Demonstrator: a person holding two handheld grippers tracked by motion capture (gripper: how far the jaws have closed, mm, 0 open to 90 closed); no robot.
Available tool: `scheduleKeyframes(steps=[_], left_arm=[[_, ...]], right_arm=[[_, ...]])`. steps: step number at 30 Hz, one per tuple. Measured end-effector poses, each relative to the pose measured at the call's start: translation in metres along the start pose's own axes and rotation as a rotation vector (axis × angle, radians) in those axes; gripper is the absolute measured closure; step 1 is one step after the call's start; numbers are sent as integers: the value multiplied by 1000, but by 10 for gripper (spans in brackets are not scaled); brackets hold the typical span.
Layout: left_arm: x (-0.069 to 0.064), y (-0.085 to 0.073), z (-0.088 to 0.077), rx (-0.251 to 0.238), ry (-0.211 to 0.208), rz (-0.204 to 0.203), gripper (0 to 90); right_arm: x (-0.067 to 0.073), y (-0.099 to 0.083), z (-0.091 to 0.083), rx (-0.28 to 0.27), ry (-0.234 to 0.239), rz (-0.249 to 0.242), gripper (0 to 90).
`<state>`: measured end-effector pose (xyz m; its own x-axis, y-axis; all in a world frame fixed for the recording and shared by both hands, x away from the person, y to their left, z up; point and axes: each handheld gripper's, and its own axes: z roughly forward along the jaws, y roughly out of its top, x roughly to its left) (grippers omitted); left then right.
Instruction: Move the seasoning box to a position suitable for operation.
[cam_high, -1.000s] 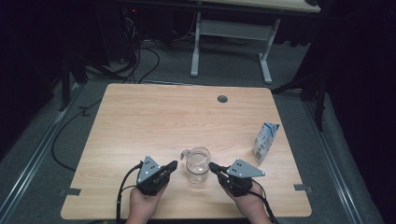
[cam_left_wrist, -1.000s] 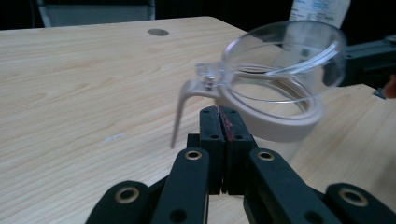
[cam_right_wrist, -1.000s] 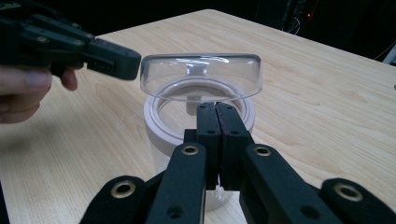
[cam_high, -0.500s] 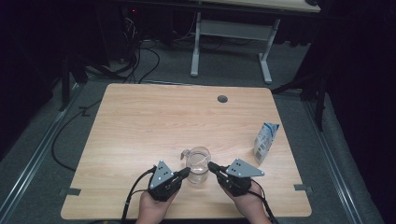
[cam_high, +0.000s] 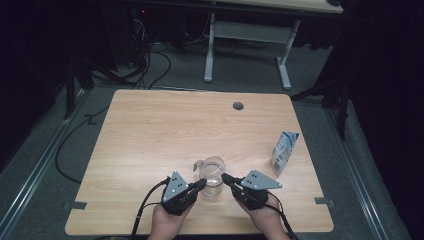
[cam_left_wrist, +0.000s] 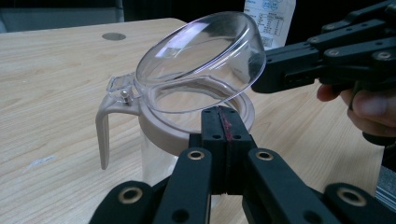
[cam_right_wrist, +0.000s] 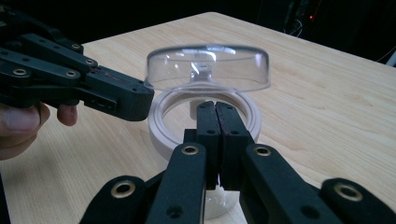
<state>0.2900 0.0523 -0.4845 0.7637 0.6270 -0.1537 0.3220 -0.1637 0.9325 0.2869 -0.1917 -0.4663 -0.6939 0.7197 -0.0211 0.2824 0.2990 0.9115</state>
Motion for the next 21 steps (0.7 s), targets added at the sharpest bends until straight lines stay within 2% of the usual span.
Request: scheduleKeyframes(steps=[7,21], left_arm=[[0,2,-1,-15,5,0,900],[6,8,-6,-67,32,-17,900]], right_arm=[[-1,-4,7,5,8,16,892],[-2,-6,7,-8,10,10,899]])
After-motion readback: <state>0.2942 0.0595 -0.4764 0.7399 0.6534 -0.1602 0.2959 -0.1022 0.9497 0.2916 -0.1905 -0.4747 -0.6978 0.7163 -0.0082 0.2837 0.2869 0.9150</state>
